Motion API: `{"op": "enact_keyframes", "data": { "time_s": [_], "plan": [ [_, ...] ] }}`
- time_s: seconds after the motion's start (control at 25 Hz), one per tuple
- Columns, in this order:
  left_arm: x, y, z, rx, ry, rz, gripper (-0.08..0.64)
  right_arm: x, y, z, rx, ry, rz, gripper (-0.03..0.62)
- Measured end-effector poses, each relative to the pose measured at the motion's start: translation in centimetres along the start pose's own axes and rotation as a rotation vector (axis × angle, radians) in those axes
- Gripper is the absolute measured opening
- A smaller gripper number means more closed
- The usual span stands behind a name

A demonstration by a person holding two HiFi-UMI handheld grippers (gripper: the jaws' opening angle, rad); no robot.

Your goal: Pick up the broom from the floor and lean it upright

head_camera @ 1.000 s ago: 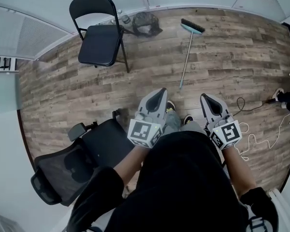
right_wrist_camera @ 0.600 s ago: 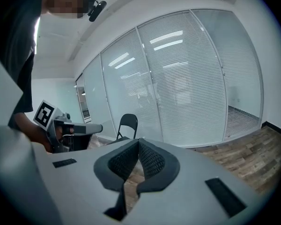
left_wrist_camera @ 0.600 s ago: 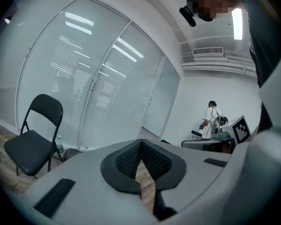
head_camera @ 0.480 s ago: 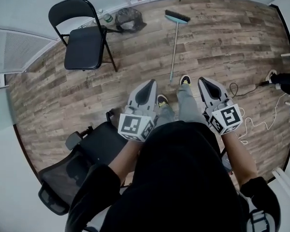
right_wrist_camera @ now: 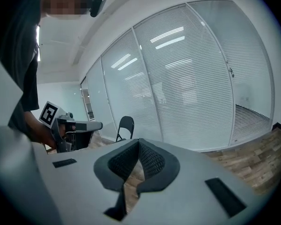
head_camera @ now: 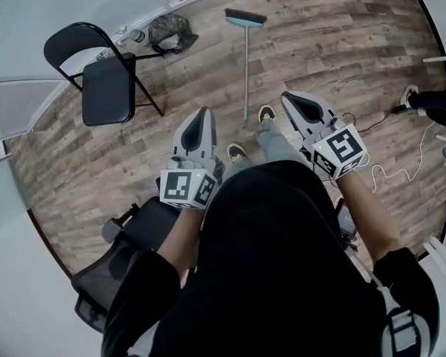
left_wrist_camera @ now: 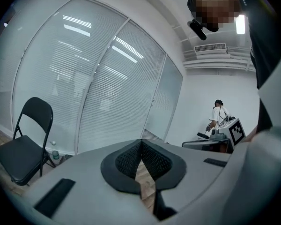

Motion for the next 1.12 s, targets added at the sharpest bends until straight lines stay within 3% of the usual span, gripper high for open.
{"op": "enact_keyframes", "data": {
  "time_s": [0.32,0.52,0.76,1.12],
  "plan": [
    [-0.8,7.6,1.4,0.000,0.022,-0.080,0.014,-1.7,2.3,8.3,-0.044,0.003,0.012,0.014],
    [-1.3,10.4,0.9,-0.034,0.038,-0.104,0.014,-1.0,4.6,10.7,-0.111,0.028,-0.037,0.014],
    [-1.0,9.8,-1.9,-0.111,0.020,-0.106,0.014,0.3,8.6,9.1,-0.190,0.018,-0.117,0.014],
    [-0.1,7.9,-5.9,-0.140,-0.035,-0.088,0.015,0.6,12.4,5.3,-0.248,-0.081,-0.180,0.014]
  ]
}}
Point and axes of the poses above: the fingertips, and each gripper's own axes: y forward along the fingers, z to its right, x out of its underside, the point moved 10 cm from there along -y, backward along the fingers, and after that the axes turned 10 degrees about x, right-handed, at the moved point
